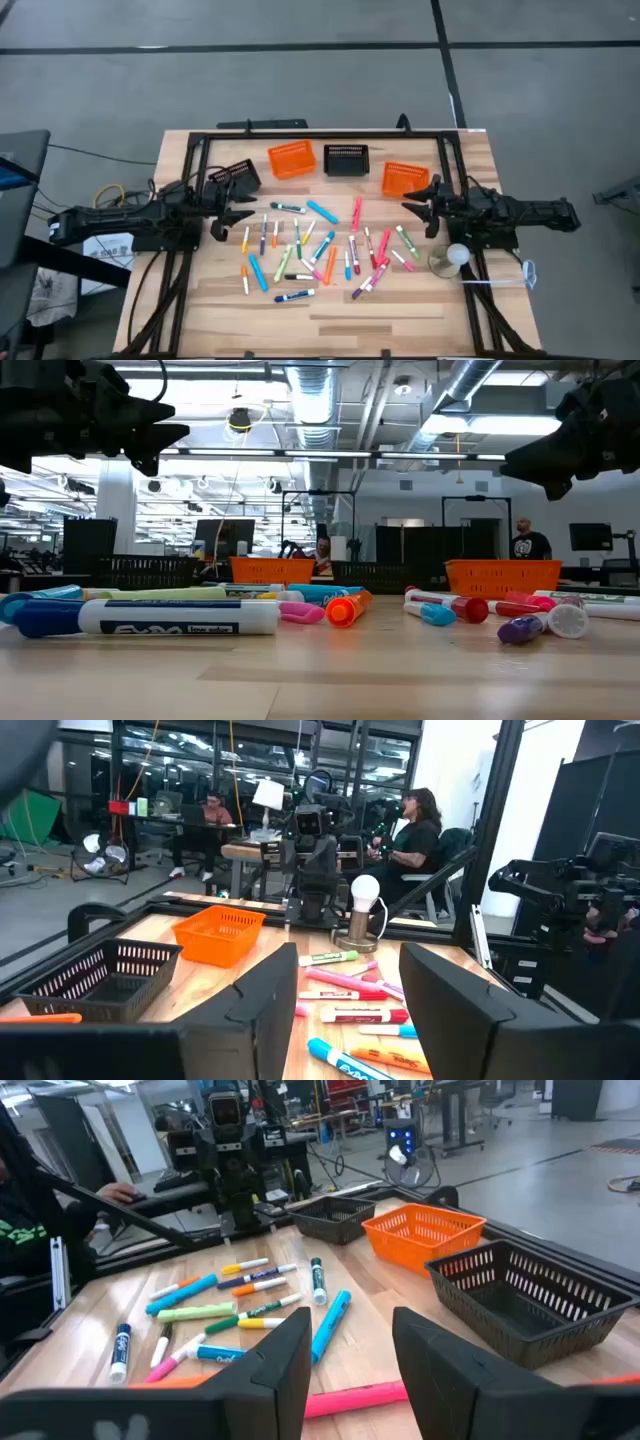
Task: Pick & Place Markers
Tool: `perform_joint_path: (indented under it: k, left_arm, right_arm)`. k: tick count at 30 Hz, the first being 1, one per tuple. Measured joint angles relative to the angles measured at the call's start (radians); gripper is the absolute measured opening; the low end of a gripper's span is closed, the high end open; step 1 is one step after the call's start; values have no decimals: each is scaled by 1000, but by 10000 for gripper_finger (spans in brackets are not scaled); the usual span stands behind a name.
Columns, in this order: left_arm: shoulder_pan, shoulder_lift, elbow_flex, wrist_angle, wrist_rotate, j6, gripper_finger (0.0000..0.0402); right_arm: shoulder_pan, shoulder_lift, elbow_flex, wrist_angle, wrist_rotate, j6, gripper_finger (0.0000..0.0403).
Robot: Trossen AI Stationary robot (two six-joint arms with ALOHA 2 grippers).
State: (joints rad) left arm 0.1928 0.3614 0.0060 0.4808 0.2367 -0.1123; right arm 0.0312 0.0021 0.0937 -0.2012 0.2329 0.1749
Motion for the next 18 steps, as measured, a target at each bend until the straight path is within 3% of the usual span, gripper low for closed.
perform_joint_path:
  k: [18]
  left_arm:
    - [0,0,0,0,0,0,176]
  right_arm:
    - [0,21,31,0,0,-3,134]
